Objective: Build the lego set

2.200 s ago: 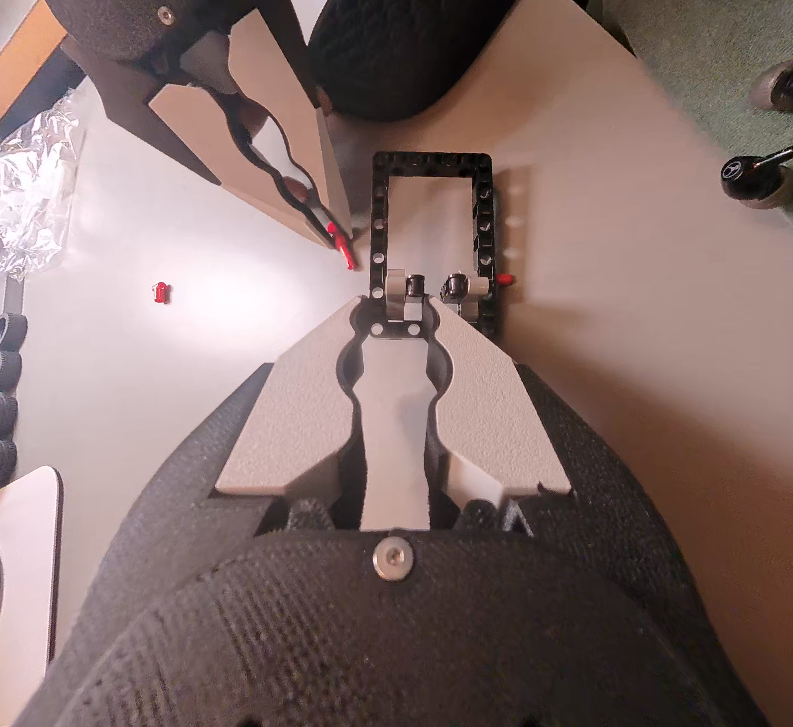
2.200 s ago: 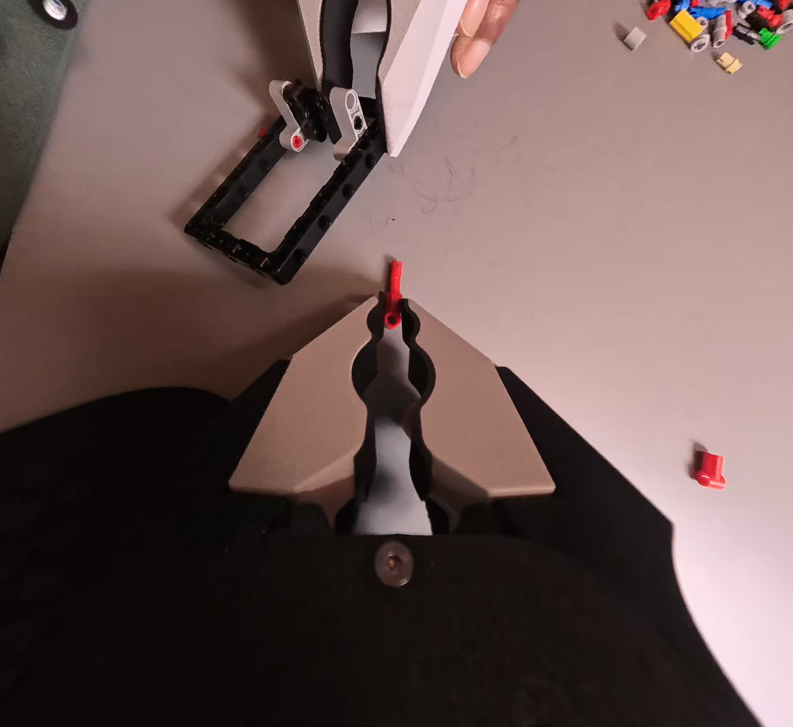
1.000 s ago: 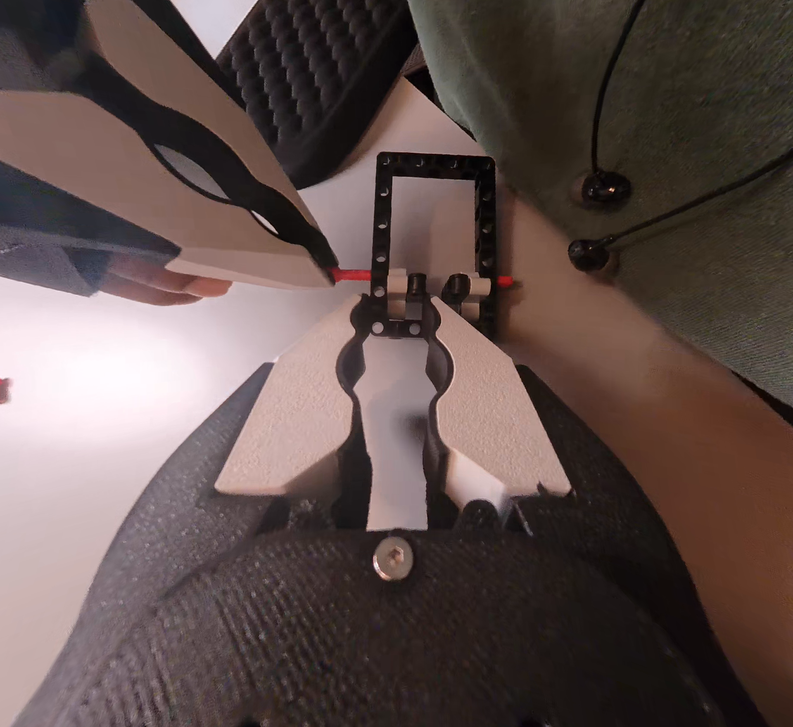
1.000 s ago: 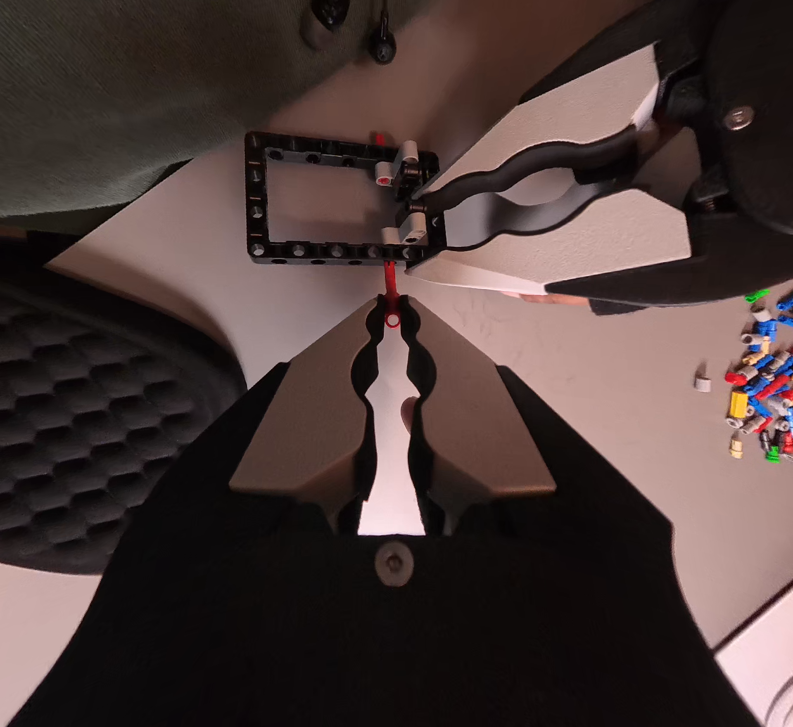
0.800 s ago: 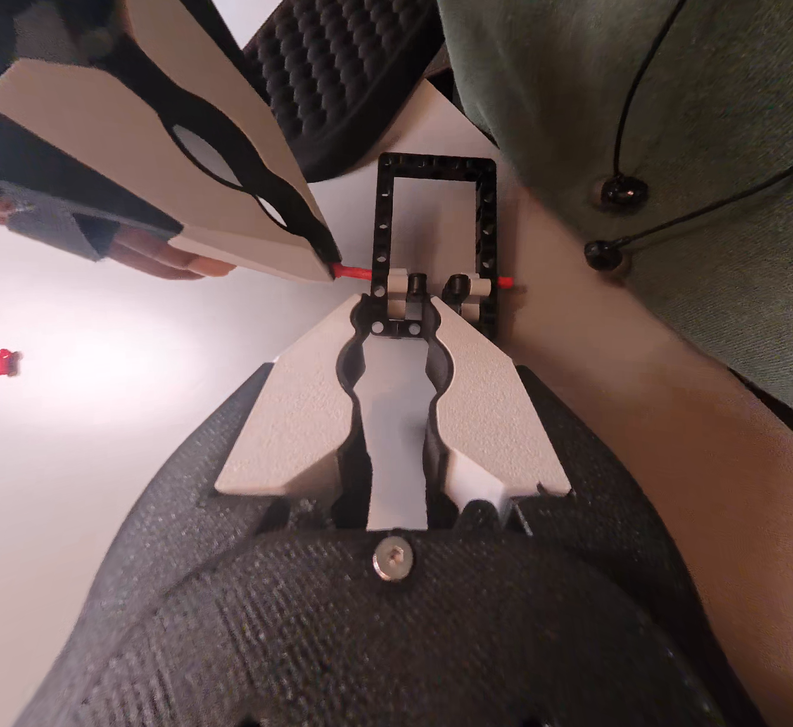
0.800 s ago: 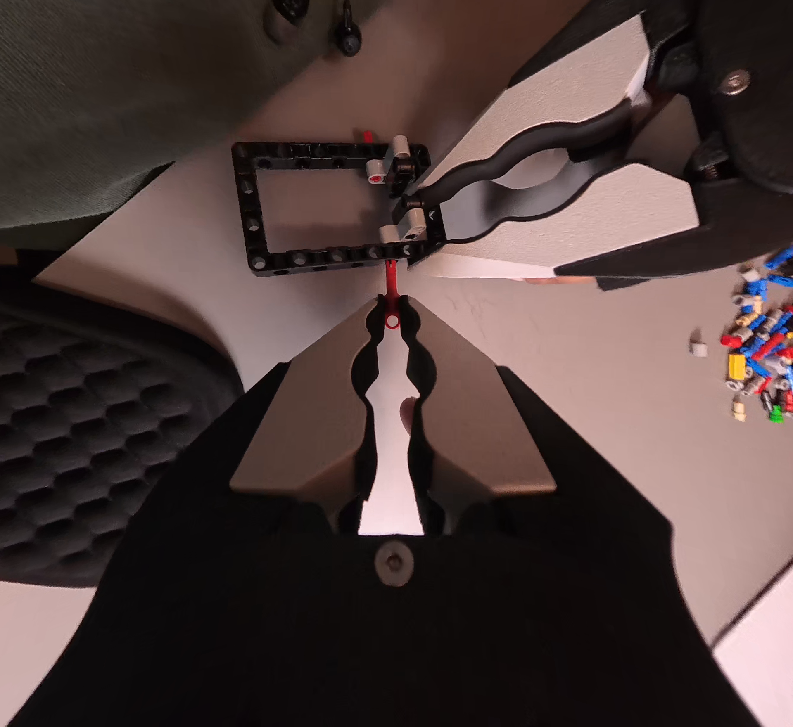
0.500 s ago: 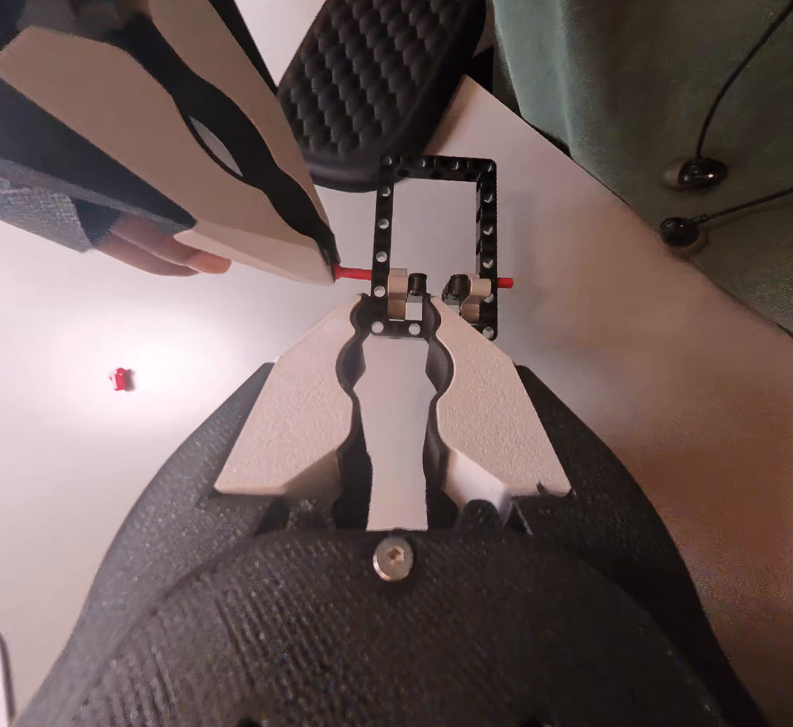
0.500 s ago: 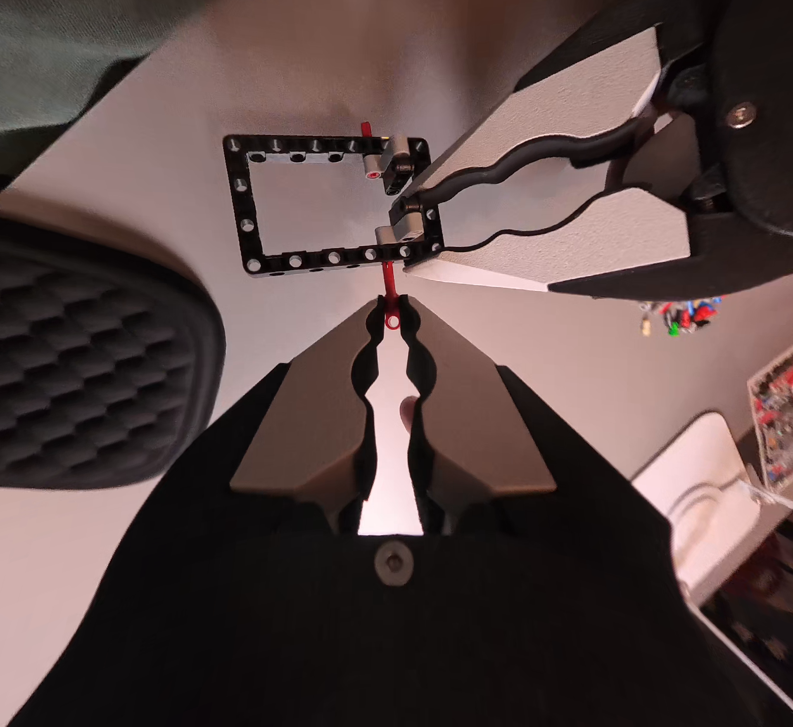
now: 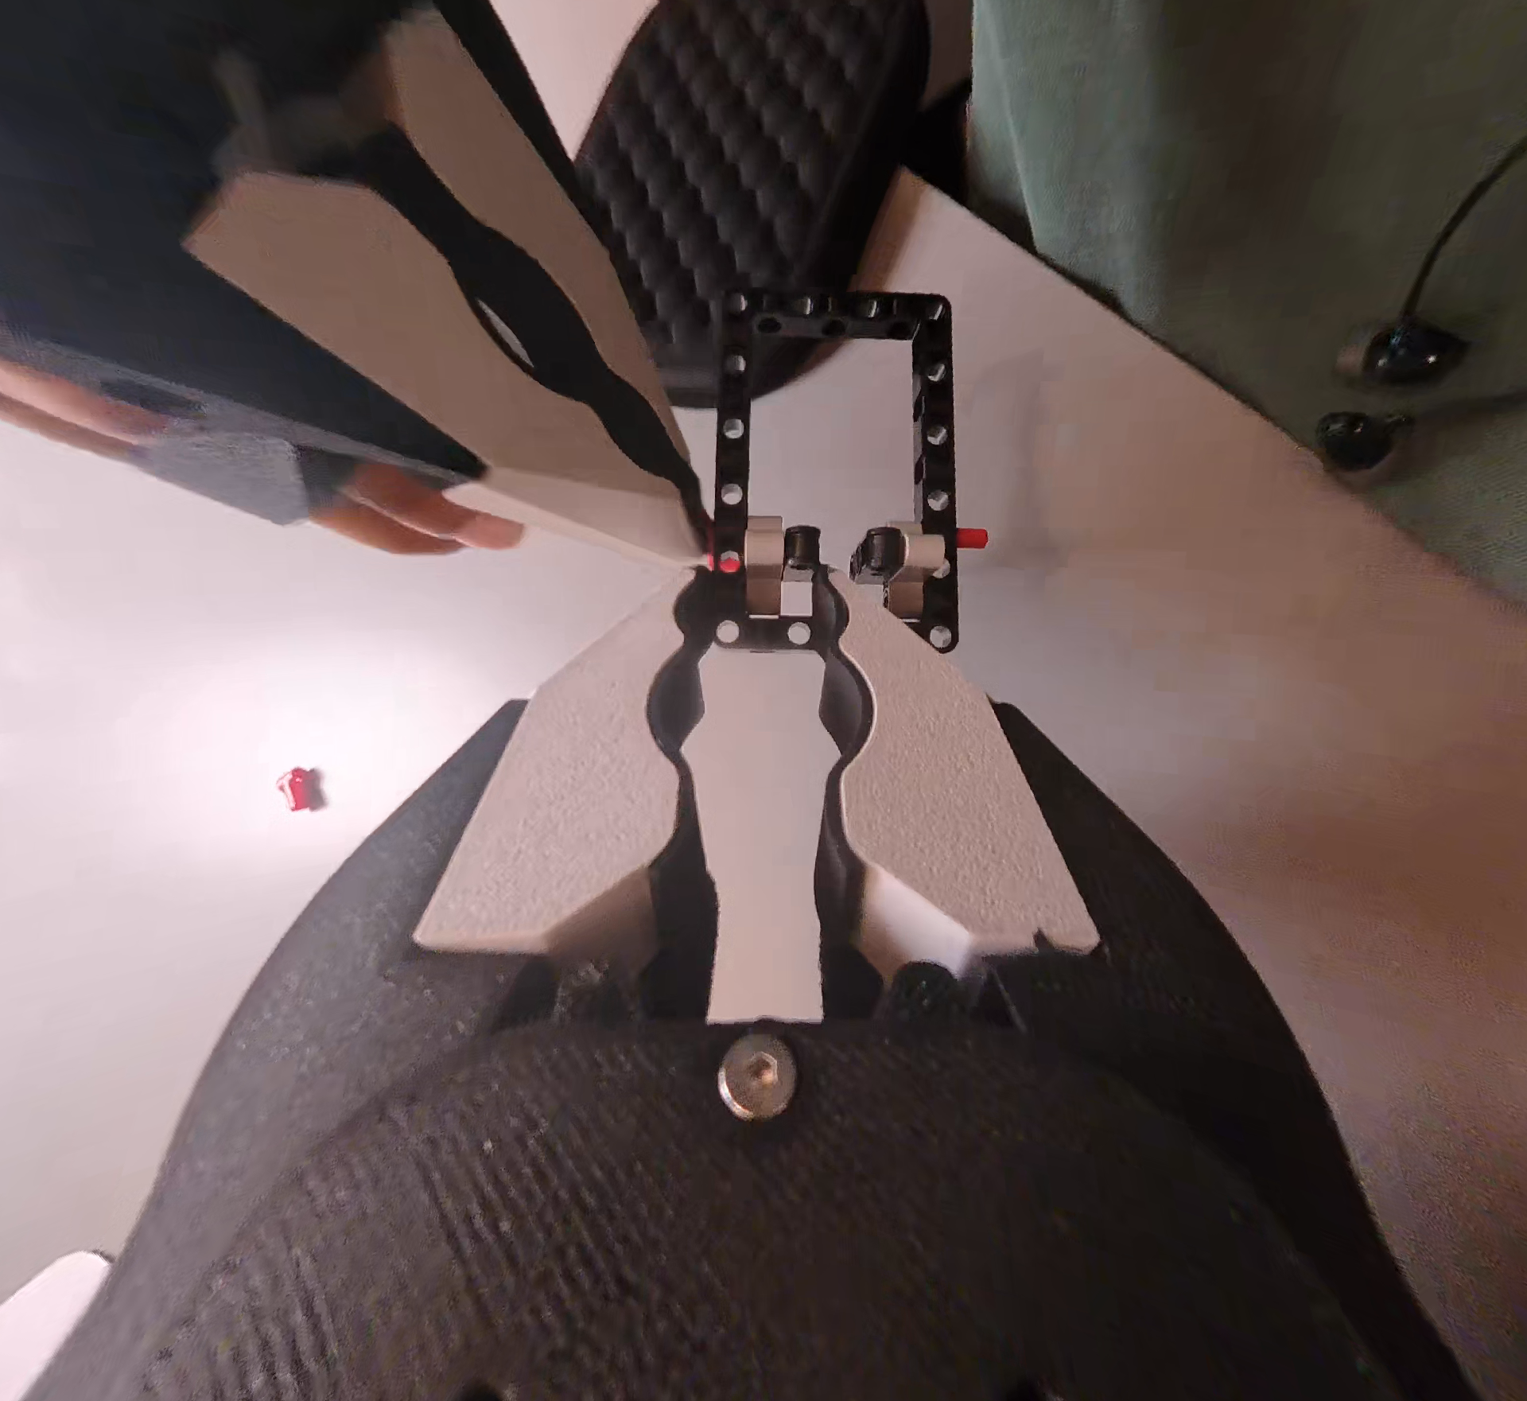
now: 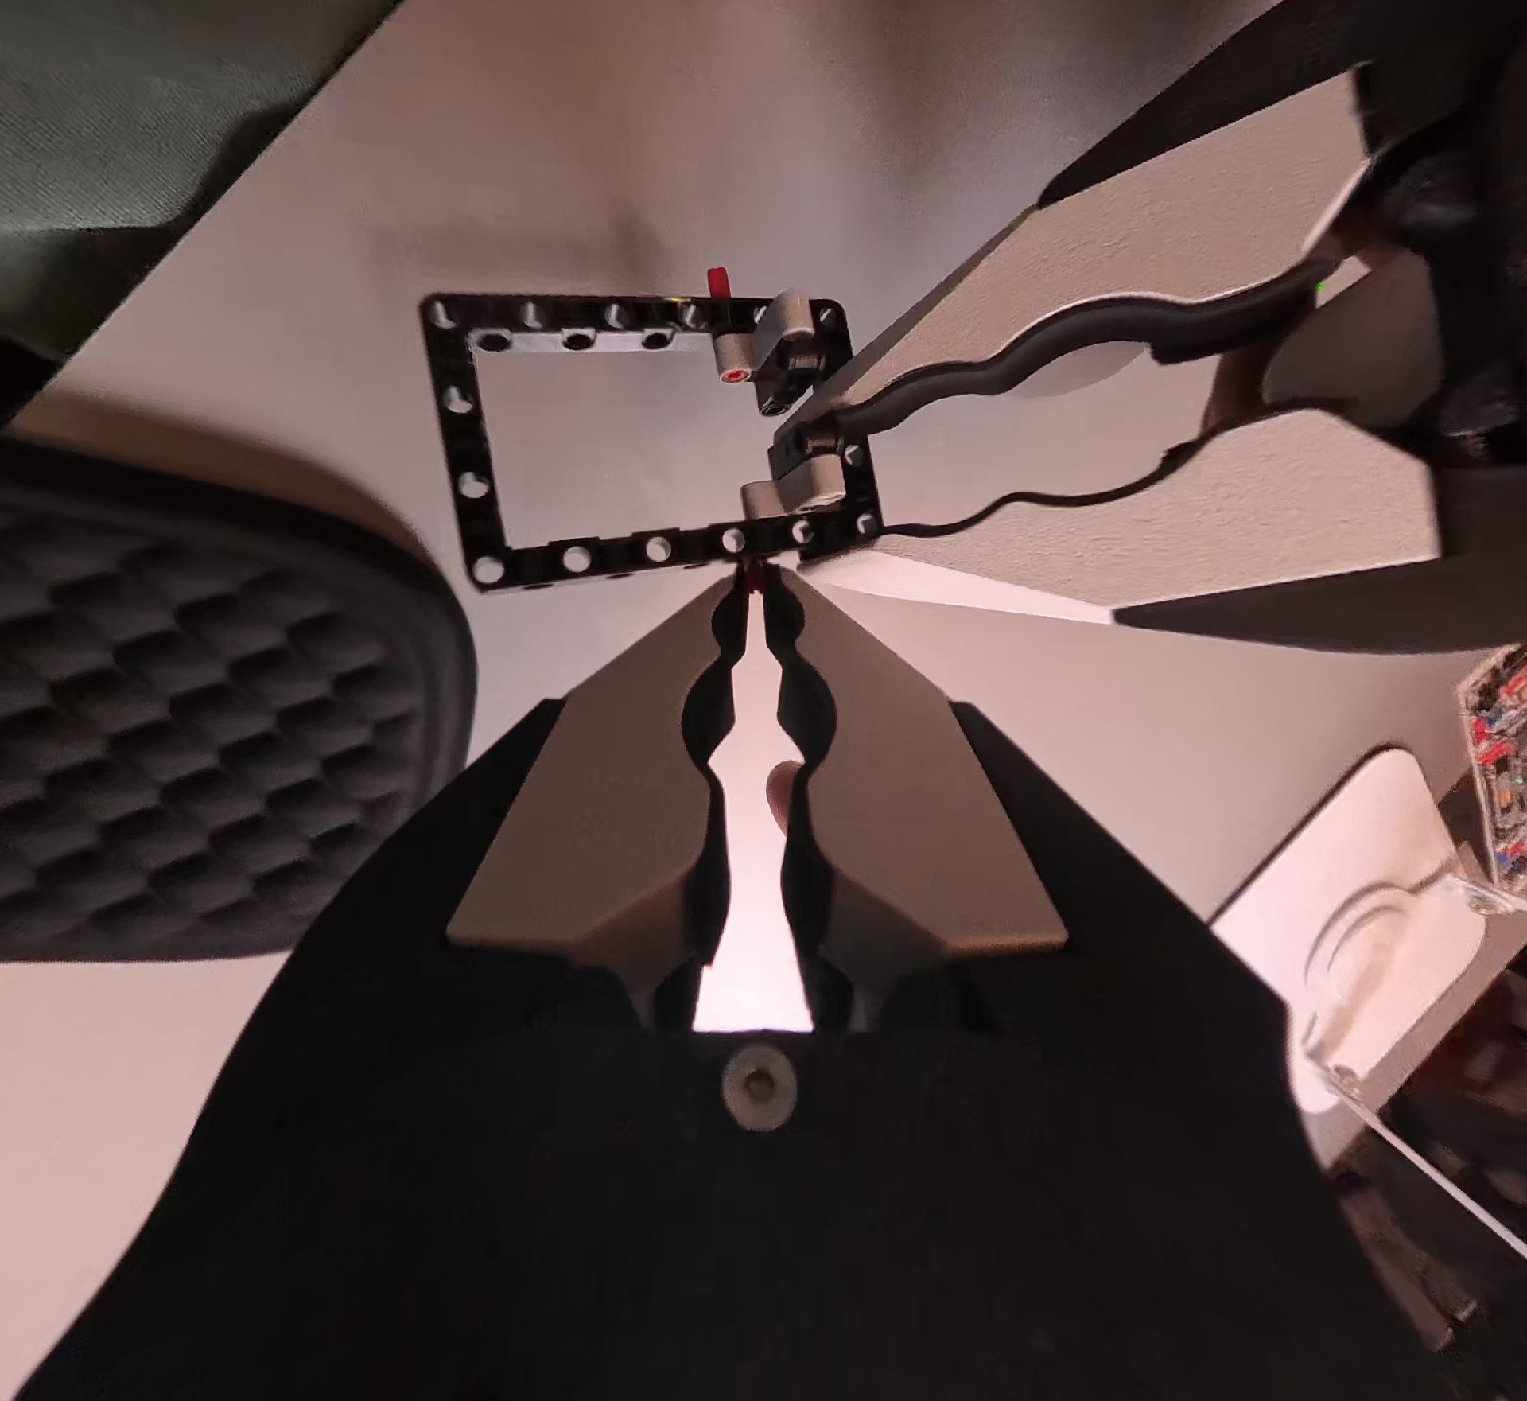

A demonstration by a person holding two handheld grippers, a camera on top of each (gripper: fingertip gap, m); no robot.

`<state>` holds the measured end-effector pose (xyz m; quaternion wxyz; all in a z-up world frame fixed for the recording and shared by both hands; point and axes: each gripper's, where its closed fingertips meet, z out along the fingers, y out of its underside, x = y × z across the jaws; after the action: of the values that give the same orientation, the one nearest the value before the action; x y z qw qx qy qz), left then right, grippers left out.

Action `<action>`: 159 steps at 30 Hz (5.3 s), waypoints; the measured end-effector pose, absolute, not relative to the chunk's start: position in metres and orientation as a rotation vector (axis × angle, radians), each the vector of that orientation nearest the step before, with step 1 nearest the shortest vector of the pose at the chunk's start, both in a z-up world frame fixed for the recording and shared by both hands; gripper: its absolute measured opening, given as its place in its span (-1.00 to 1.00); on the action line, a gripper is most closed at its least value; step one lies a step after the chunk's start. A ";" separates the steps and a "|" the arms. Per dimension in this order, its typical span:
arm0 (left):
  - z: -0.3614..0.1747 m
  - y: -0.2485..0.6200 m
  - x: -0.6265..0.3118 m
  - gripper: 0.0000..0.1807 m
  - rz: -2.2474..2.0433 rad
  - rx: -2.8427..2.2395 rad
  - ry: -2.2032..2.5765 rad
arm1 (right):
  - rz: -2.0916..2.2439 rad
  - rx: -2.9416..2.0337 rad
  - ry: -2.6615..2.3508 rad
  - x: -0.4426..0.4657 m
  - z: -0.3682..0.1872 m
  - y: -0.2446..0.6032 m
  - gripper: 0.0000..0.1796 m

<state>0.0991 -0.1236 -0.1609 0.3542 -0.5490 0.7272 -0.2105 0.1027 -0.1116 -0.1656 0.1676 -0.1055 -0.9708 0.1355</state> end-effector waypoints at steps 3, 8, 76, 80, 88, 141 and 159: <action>-0.164 -0.125 0.099 -0.75 -0.552 -1.432 1.875 | 0.343 -0.335 -2.768 0.105 -0.159 -0.106 -0.98; -0.165 -0.124 0.094 -0.75 -0.606 -1.472 1.843 | 0.361 -0.461 -2.713 0.101 -0.170 -0.098 -0.97; -0.138 -0.106 0.062 -0.57 -1.803 -1.831 0.845 | 0.868 -0.886 -2.319 0.071 -0.145 -0.076 -0.94; -0.132 -0.109 0.067 -0.60 -1.973 -1.845 0.714 | 0.809 -0.775 -2.425 0.074 -0.142 -0.081 -0.94; -0.143 -0.106 0.069 -0.61 -1.910 -1.940 0.618 | 0.753 -0.706 -2.473 0.077 -0.148 -0.078 -0.94; -0.177 -0.045 0.008 -0.74 -1.293 -2.099 0.191 | 0.822 -1.433 -1.549 0.068 -0.172 0.000 -0.93; -0.156 -0.053 0.024 -0.73 -1.690 -1.973 -0.008 | 1.201 -1.095 -1.298 -0.012 -0.090 -0.034 -0.93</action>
<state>0.0240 -0.0527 -0.1558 0.2685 -0.7315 -0.0028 -0.6268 -0.0115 -0.0339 -0.0903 0.5063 -0.4540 -0.5381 0.4980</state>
